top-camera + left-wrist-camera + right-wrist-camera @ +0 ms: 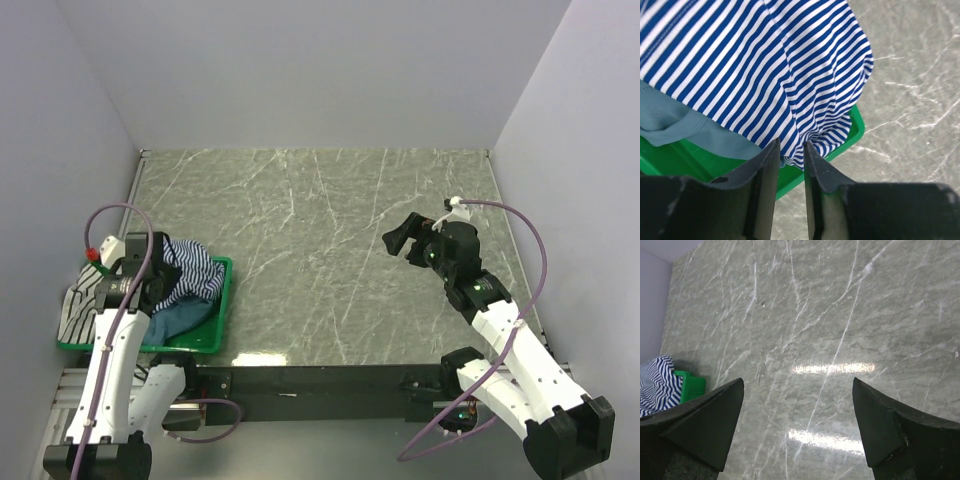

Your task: Fold and stack the tank tops

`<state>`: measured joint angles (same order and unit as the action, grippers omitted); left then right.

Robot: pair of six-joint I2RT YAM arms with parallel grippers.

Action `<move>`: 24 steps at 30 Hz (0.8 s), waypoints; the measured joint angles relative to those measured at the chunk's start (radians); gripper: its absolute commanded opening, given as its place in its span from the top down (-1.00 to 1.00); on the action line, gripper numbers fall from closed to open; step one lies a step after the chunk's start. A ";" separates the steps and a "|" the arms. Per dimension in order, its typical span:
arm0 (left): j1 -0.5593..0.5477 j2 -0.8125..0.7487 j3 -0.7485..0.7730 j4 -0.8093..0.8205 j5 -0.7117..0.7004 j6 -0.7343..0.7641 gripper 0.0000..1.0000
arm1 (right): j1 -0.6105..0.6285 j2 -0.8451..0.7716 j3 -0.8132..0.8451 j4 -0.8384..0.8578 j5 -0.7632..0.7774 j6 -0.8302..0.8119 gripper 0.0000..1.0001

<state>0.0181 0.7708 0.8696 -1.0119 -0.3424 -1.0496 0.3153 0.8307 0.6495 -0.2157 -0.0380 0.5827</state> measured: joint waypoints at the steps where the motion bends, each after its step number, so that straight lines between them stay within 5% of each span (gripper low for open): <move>1: 0.000 0.006 -0.013 0.009 0.005 -0.002 0.34 | 0.000 0.000 0.000 0.000 0.000 0.000 -0.89; 3: 0.000 0.016 -0.029 0.021 0.012 -0.009 0.18 | 0.000 0.000 0.000 0.000 0.000 0.000 -0.89; 7: 0.000 0.035 -0.032 0.033 0.027 -0.028 -0.44 | 0.000 0.000 -0.001 -0.001 0.004 0.000 -0.89; 11: 0.000 0.025 -0.055 0.047 0.040 -0.069 -0.49 | 0.000 -0.001 -0.003 -0.001 0.004 0.000 -0.89; 18: 0.000 0.045 -0.139 0.062 0.055 -0.151 -0.09 | 0.000 0.004 -0.003 -0.001 0.004 0.000 -0.89; 24: 0.000 0.136 -0.157 0.100 0.050 -0.185 0.74 | 0.000 0.010 -0.005 -0.001 0.004 0.000 -0.89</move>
<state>0.0181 0.9070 0.7124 -0.9115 -0.2928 -1.2343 0.3153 0.8410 0.6441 -0.2169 -0.0338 0.5823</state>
